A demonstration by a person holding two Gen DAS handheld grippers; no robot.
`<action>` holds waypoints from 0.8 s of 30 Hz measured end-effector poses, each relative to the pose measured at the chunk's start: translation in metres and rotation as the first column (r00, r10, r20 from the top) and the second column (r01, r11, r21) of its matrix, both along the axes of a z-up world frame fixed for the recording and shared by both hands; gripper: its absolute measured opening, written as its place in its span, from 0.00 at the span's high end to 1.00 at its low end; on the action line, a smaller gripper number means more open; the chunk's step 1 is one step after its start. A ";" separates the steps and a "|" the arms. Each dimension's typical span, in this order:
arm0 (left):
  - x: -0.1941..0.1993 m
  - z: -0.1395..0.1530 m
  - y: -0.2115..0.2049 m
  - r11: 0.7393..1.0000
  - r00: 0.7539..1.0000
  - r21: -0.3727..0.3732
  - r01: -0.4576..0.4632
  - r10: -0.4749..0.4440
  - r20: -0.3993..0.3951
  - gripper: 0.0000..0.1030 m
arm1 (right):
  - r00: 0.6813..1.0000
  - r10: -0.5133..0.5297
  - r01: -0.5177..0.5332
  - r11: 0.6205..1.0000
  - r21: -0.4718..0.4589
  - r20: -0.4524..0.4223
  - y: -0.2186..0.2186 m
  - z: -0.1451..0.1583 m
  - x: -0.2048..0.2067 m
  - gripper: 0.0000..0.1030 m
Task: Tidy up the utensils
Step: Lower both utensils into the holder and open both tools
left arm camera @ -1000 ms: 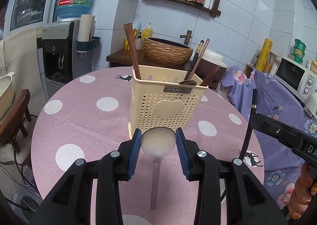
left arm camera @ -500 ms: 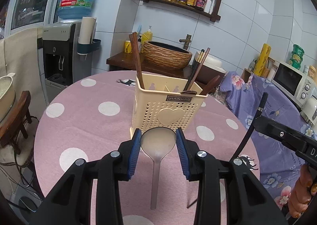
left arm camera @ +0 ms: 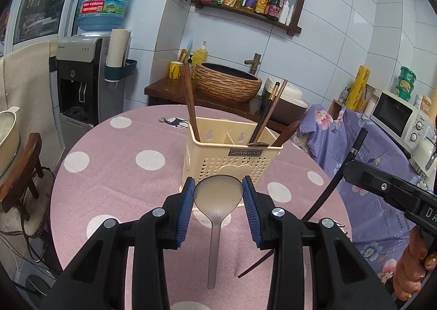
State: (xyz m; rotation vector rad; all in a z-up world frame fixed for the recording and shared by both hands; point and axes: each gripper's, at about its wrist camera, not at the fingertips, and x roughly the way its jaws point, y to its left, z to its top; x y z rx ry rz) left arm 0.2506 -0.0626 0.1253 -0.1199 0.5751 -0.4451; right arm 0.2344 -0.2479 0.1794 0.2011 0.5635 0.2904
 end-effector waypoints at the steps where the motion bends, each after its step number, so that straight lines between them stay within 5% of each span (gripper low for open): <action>1: 0.000 0.003 0.001 1.000 1.000 -0.001 0.001 -0.001 0.003 0.65 | 1.000 0.004 -0.004 1.000 0.001 -0.001 0.000 0.002 0.001 0.92; 8: 0.012 0.033 0.005 0.998 0.999 -0.048 0.027 -0.026 0.023 0.65 | 0.999 0.029 -0.029 0.999 0.020 0.015 0.001 0.033 0.016 0.92; 19: 0.063 0.124 -0.005 0.988 0.980 -0.151 -0.030 0.059 0.190 0.65 | 0.985 -0.086 0.085 0.996 0.008 0.152 -0.014 0.123 0.063 0.92; 24: 0.089 0.123 -0.020 0.986 0.970 -0.143 -0.086 0.116 0.214 0.65 | 0.961 -0.170 0.179 0.984 -0.020 0.218 -0.020 0.136 0.091 0.92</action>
